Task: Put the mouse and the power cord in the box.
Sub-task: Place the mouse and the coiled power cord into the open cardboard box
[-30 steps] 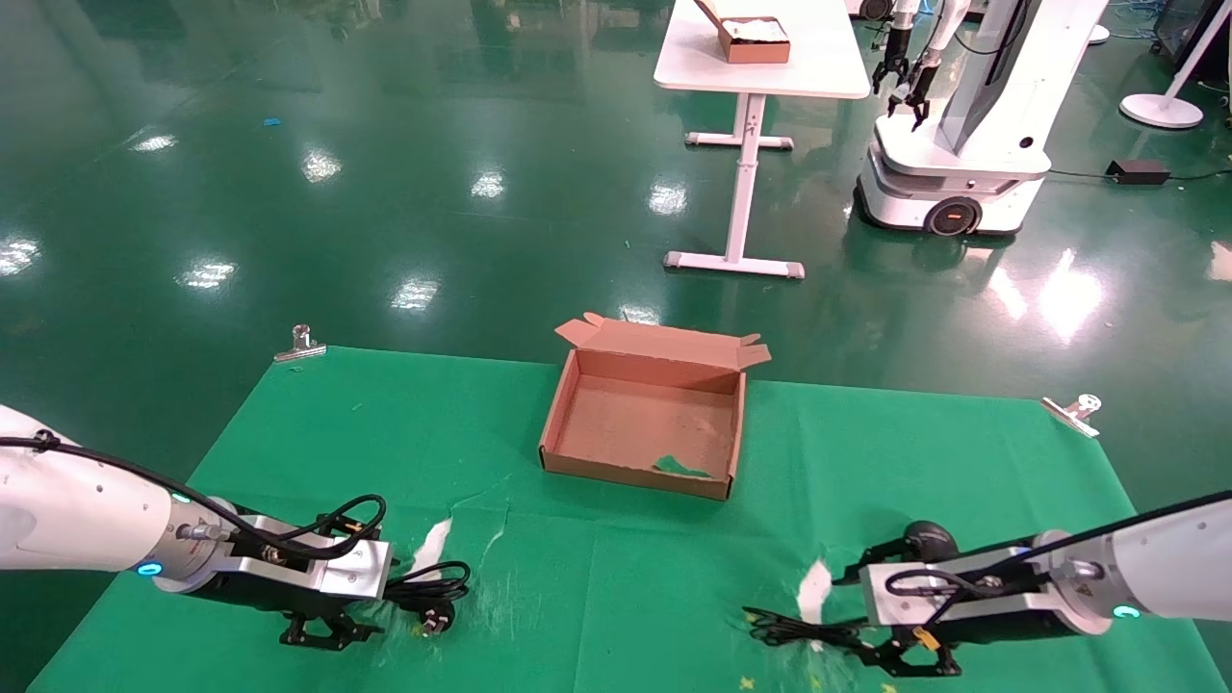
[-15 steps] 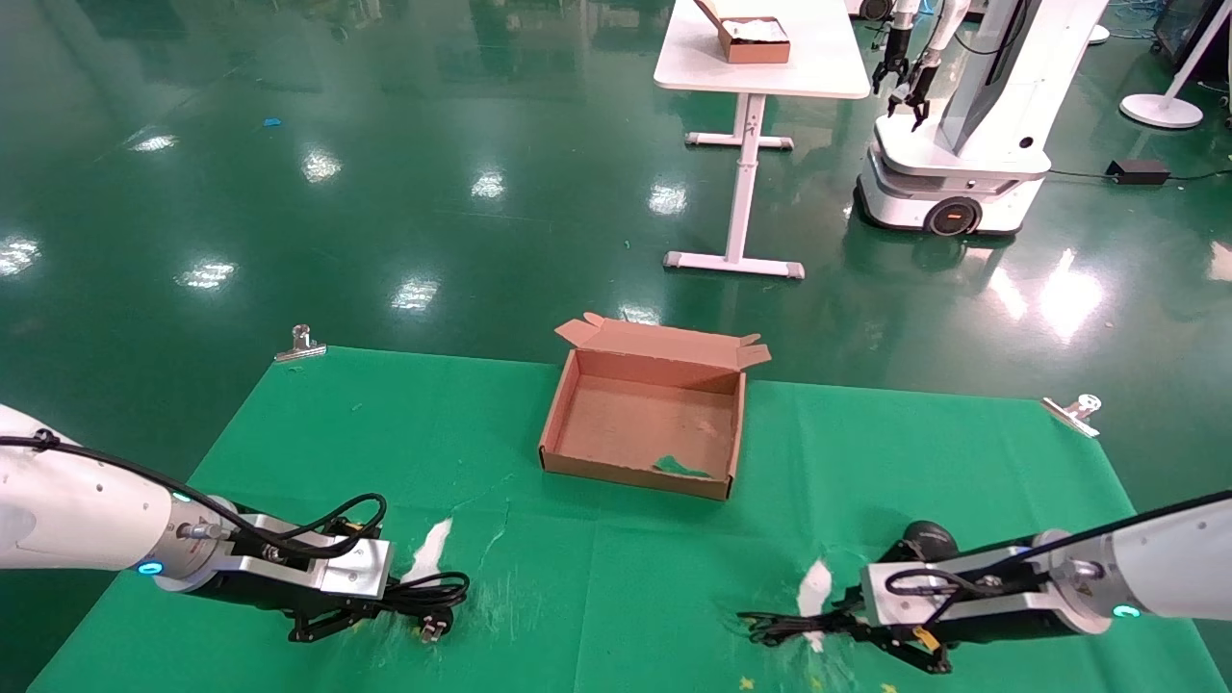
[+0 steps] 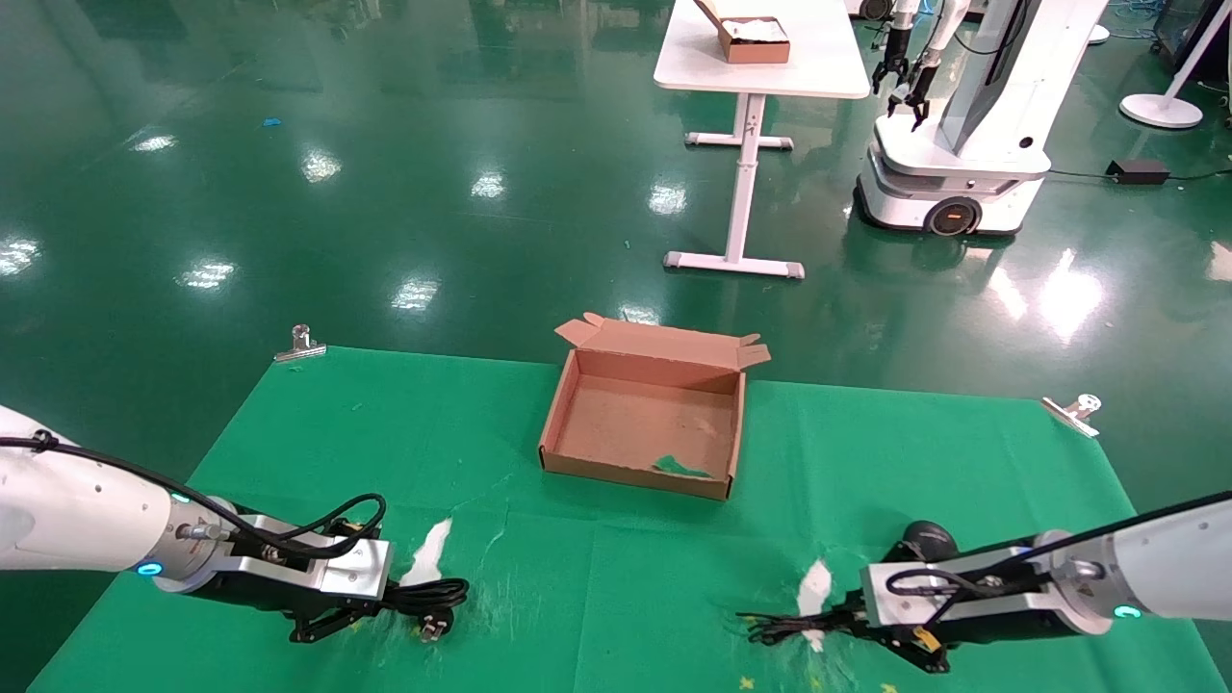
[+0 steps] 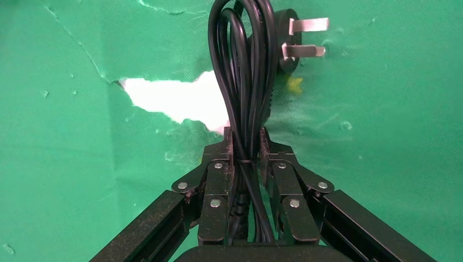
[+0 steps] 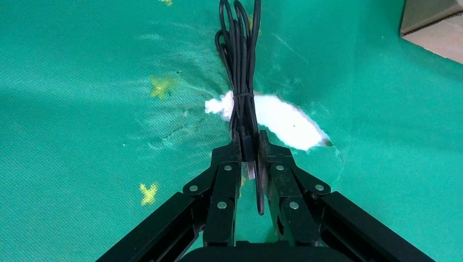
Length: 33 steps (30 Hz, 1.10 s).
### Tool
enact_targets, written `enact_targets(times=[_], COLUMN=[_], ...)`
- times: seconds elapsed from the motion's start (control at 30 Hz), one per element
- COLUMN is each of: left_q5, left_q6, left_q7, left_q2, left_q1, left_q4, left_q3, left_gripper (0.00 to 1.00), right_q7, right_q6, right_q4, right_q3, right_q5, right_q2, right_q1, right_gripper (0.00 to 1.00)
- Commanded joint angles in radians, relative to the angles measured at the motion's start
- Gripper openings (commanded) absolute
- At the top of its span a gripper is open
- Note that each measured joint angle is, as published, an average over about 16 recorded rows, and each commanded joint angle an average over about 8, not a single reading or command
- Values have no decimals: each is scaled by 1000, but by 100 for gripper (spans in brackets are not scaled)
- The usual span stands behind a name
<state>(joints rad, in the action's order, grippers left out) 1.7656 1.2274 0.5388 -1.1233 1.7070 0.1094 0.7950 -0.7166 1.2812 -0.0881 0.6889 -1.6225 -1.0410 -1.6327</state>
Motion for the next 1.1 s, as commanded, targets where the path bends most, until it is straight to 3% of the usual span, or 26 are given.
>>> enact_targets(times=[0.03, 0.37, 0.57, 0.83, 1.1], left_q5=[1, -262, -379, -418, -408], left_q6=[1, 223, 247, -12, -176], left_q7=[1, -201, -279, -248, -200], left_q2=[-1, 113, 73, -64, -150], left_q1=[-1, 97, 150, 237, 254], left_q4=[-1, -148, -220, -202, -136], left_q3=[1, -181, -263, -281, -270], left_gripper=[0, 0, 0, 0, 0], right_q7=[0, 104, 238, 305, 293], right_q6=[1, 177, 199, 8, -386], right_q4=[2, -54, -137, -123, 25], right_q3=[-3, -69, -79, -113, -139], right_q5=[4, 96, 107, 157, 186], right_q2=[3, 169, 150, -64, -274], right_q1=[1, -187, -296, -275, -170], right_gripper=[0, 0, 0, 0, 0])
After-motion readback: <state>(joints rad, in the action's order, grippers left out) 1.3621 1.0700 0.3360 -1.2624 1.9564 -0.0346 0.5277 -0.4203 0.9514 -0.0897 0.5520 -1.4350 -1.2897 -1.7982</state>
